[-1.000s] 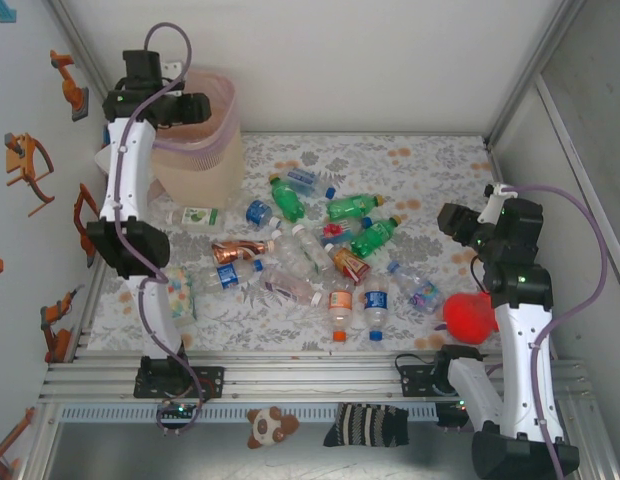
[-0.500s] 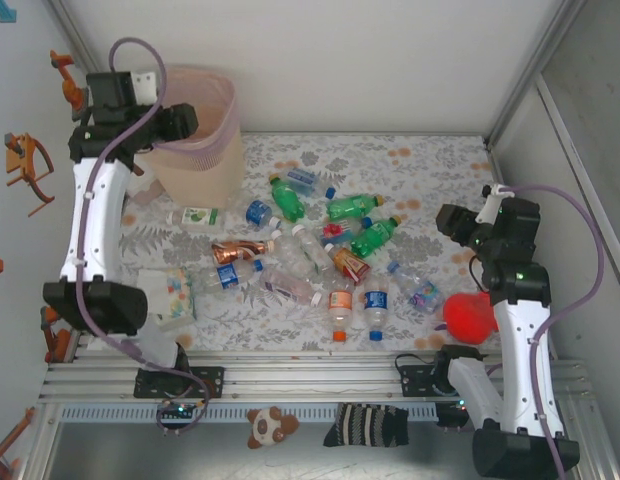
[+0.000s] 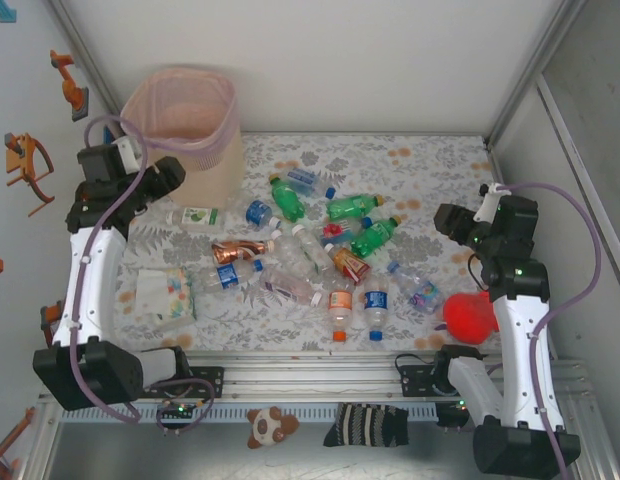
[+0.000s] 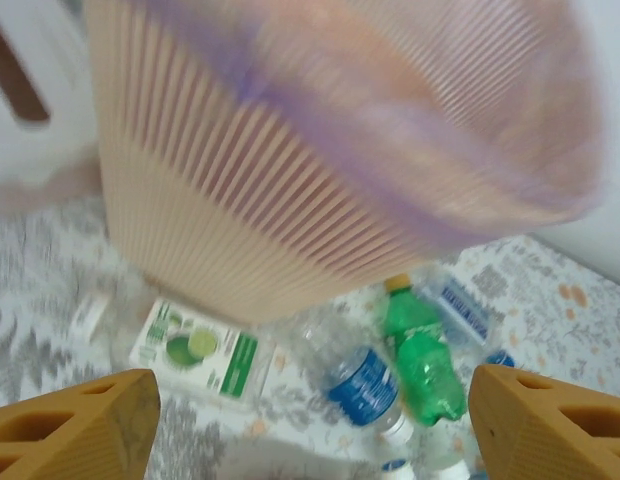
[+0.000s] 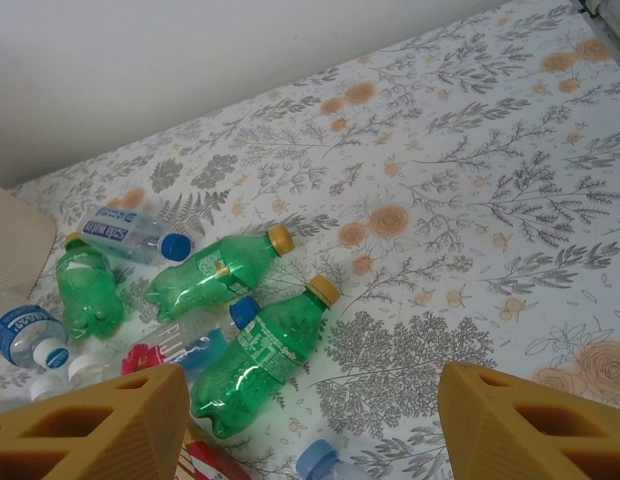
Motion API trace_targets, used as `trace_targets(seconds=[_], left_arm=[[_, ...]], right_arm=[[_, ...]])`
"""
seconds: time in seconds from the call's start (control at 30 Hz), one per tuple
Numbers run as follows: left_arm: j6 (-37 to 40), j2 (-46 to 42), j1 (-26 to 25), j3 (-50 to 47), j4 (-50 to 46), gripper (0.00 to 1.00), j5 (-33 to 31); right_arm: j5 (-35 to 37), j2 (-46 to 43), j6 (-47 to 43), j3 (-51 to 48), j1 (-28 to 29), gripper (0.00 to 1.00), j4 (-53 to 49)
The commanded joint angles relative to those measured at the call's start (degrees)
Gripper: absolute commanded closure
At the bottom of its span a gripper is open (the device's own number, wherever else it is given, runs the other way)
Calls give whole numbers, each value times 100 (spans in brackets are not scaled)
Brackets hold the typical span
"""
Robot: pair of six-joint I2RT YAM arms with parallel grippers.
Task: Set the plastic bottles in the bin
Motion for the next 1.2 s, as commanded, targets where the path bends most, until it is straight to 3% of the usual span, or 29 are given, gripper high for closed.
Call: trace_targets(seconds=[0.0, 0.2, 0.6, 1.17], left_arm=[[-832, 211, 265, -419, 1, 19, 270], [-2073, 746, 843, -1230, 593, 21, 963], [-3519, 2074, 1187, -1104, 986, 27, 480], [-4078, 3878, 1184, -49, 1481, 35, 688]], right_arm=[[-49, -98, 21, 55, -25, 34, 159], [-25, -88, -2, 73, -30, 34, 131], [57, -151, 28, -31, -24, 35, 157], [318, -227, -40, 145, -24, 35, -8]])
